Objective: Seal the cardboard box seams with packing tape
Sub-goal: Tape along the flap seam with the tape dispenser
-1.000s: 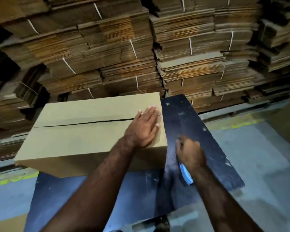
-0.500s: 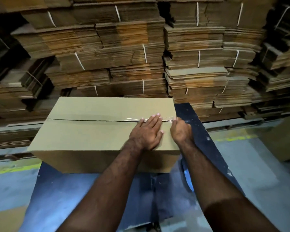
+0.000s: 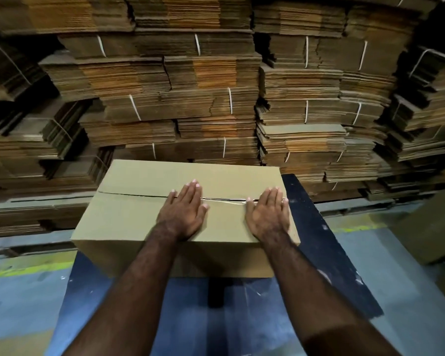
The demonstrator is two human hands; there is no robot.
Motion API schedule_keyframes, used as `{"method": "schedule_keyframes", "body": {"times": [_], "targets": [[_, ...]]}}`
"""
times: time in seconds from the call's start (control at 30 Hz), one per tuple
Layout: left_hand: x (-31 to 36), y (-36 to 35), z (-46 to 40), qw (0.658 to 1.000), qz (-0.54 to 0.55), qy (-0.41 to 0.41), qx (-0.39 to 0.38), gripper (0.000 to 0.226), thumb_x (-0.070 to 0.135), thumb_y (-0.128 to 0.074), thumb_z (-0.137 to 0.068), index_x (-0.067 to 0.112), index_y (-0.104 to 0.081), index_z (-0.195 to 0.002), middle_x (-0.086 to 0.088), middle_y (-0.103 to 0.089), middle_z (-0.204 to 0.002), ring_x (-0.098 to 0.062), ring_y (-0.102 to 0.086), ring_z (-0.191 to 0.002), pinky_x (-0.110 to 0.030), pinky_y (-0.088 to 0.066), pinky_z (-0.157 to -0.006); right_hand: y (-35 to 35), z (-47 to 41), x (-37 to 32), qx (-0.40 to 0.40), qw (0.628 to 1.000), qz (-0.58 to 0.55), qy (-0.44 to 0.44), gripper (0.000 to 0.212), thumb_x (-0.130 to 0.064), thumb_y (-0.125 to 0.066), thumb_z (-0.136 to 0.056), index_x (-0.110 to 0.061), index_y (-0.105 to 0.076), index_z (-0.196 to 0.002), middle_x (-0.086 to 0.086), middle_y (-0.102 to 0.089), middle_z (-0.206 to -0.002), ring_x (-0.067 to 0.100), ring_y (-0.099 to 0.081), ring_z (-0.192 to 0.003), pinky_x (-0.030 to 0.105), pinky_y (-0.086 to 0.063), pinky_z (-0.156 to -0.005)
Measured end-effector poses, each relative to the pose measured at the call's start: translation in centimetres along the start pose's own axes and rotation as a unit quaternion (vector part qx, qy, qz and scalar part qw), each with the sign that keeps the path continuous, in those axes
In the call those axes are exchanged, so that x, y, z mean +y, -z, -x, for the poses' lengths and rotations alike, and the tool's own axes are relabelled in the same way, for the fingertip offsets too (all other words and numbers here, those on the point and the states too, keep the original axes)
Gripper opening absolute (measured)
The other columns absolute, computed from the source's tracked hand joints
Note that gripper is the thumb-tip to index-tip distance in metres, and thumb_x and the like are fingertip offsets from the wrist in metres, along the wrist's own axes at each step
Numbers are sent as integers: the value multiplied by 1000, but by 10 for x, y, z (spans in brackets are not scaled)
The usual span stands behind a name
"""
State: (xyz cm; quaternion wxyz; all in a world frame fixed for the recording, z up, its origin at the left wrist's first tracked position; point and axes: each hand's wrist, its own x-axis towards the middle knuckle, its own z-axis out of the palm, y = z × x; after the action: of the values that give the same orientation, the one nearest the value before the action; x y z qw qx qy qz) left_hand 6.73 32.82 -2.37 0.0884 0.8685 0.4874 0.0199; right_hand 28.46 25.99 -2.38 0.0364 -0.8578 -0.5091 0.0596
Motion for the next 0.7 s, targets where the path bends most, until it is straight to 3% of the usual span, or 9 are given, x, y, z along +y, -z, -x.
{"method": "schedule_keyframes", "body": {"times": [0.17,0.33,0.43,0.57,0.7], "targets": [[-74,22,24,995,13,99,-8,67,49,-11,-104,13,2,-158,-4,10,-166,-17,6,-153,-45,0,-123,-1,-5,5,-7,1000,25,10,79,-57,-5,-99,-1,0,-155,17,1,-164,28,3,-151,43,1,-122],[-134,38,48,980,27,190,54,64,42,-21,-105,8,-10,-158,-10,-4,-167,-22,-2,-154,-45,-4,-123,12,8,-19,-2,1000,17,19,74,-54,-10,-101,-4,-4,-156,15,-3,-164,28,-2,-151,45,-4,-122],[-156,41,59,971,93,204,78,57,24,-35,-104,7,-19,-156,-12,-12,-166,-28,-13,-152,-43,-14,-123,11,19,-82,-5,991,-14,135,69,-50,-11,-102,-8,-8,-156,11,-6,-165,24,-5,-151,42,-5,-122],[-170,41,65,921,241,279,128,46,15,-47,-99,15,-47,-146,-21,-55,-138,-38,-51,-126,-36,-40,-105,3,44,-182,-43,955,-59,289,63,-43,-16,-104,-11,-9,-157,6,-5,-165,19,-3,-151,40,-4,-122],[-181,41,63,873,340,322,134,40,25,-51,-101,16,-57,-139,-15,-60,-138,-32,-52,-129,-33,-37,-110,-9,60,-254,-68,926,-69,366,63,-42,-19,-103,-10,-12,-157,6,-8,-165,17,-4,-151,39,-1,-122]]}}
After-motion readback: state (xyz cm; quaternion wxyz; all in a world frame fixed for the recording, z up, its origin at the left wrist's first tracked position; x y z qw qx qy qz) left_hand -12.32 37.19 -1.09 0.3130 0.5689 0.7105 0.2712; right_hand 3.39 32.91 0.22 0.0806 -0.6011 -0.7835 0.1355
